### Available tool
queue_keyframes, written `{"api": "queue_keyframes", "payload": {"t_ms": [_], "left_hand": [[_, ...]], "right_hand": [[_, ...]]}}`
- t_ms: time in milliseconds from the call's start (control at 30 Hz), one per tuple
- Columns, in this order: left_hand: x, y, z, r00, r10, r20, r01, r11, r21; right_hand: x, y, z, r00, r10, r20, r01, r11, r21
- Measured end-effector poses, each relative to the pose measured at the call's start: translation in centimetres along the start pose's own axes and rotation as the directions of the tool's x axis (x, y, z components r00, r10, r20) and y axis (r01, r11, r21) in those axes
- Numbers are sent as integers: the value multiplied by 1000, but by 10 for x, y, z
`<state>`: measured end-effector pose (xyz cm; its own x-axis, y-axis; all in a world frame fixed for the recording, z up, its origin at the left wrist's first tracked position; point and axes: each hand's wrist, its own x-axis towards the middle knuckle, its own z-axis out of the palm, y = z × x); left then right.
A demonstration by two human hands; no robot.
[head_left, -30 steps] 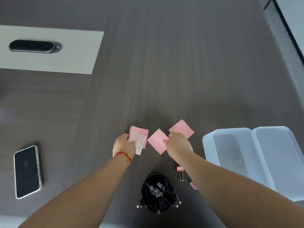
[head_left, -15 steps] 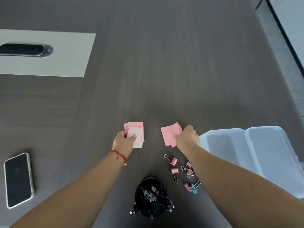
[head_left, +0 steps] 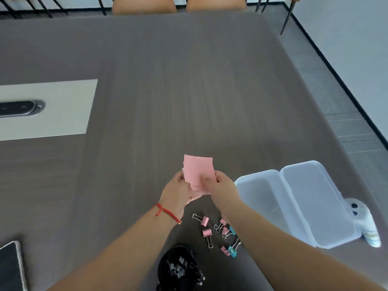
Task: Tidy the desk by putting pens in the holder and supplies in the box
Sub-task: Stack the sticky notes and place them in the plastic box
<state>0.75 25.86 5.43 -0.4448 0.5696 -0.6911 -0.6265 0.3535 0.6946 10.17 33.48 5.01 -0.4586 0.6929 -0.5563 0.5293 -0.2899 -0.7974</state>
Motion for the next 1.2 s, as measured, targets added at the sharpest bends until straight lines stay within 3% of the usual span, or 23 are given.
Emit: {"api": "queue_keyframes", "payload": {"t_ms": [67,167,400,500,600,733,867,967,1033,1133,1167,1200], "left_hand": [[-5,0,21,1000,9,3,-9,997,-71],[-3,-2,40,1000,-25,-14,23,992,-124],[1,-19,94,998,27,64,-43,961,274],[9,-35,115,993,-43,113,-13,892,451],[15,-43,126,996,-63,58,26,870,493],[27,-46,129,998,-40,-56,64,846,529],[27,-46,131,994,-52,-93,90,884,459],[28,-45,126,986,-83,-144,129,926,355],[30,-44,117,976,-59,-210,137,915,380],[32,-45,92,954,-22,-300,189,819,542],[32,-48,81,956,1,-293,195,744,639],[33,-49,70,967,29,-255,192,577,794]], "right_hand": [[0,4,-13,986,-132,-105,118,984,-131],[-5,1,-35,987,-94,-133,79,991,-111],[-8,31,-106,990,23,-137,-18,999,38],[-5,49,-141,980,34,-197,-39,999,-18],[1,71,-164,960,69,-272,-98,991,-94],[18,83,-159,988,93,-125,-125,953,-277],[37,89,-139,993,113,30,-82,860,-504],[42,92,-130,987,130,95,-21,688,-726],[46,99,-129,990,111,91,3,619,-786],[45,105,-130,998,36,45,17,559,-829],[42,106,-130,999,26,36,17,536,-844],[39,106,-131,999,8,37,28,507,-861]]}}
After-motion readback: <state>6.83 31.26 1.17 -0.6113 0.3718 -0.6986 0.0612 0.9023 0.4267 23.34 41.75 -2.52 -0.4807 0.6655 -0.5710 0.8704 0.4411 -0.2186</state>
